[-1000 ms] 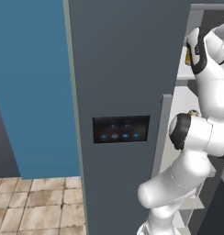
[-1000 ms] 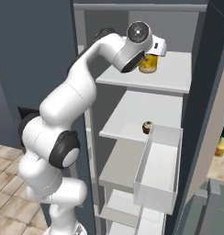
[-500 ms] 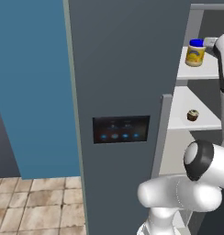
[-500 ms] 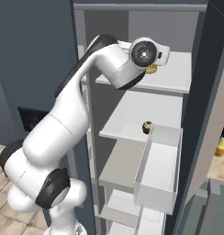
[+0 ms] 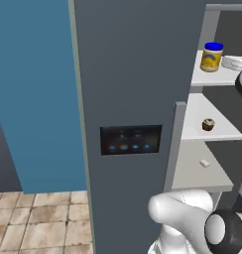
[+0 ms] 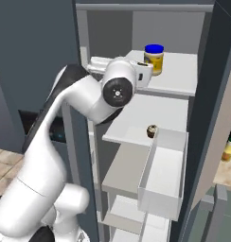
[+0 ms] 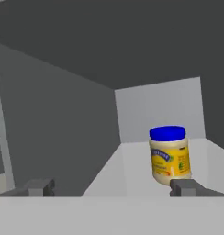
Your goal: Place the mayonnaise and mustard from the counter to the top shelf of the fridge. If the existing items in the fridge are on the top shelf, move them to other shelves.
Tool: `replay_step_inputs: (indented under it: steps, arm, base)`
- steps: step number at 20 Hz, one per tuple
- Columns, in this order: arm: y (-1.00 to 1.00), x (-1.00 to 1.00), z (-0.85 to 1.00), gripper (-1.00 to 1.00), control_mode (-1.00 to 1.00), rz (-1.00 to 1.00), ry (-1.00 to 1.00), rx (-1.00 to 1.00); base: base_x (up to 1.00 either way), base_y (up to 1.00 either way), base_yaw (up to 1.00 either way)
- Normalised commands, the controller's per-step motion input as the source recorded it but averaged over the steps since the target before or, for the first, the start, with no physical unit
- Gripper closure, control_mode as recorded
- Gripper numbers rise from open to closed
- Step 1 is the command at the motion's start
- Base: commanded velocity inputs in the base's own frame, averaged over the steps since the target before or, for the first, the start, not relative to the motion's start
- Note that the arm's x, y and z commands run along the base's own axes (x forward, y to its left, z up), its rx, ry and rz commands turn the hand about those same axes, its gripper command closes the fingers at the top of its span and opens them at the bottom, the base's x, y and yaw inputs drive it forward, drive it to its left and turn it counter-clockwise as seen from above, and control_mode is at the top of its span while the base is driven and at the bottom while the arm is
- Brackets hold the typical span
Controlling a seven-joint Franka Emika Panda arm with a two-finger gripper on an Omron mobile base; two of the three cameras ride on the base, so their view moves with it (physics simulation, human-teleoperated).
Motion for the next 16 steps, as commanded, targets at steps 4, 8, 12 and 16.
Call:
replay_step_inputs:
  steps: [4, 8, 12, 16]
  arm:
    - [0.7, -1.0, 0.08, -1.0, -1.0, 0.0, 0.07, -0.09]
    - [0.34, -1.0, -0.13, -1.0, -1.0, 0.01, 0.19, -0.16]
    - [0.36, -1.0, -0.29, -1.0, -1.0, 0.0, 0.29, -0.2]
    - [0.4, -1.0, -0.07, -1.0, -1.0, 0.01, 0.46, -0.15]
  base:
    - [0.0, 0.0, 0.0]
    - [0.0, 0.0, 0.0]
    - [0.0, 0.0, 0.0]
    - [0.0, 0.0, 0.0]
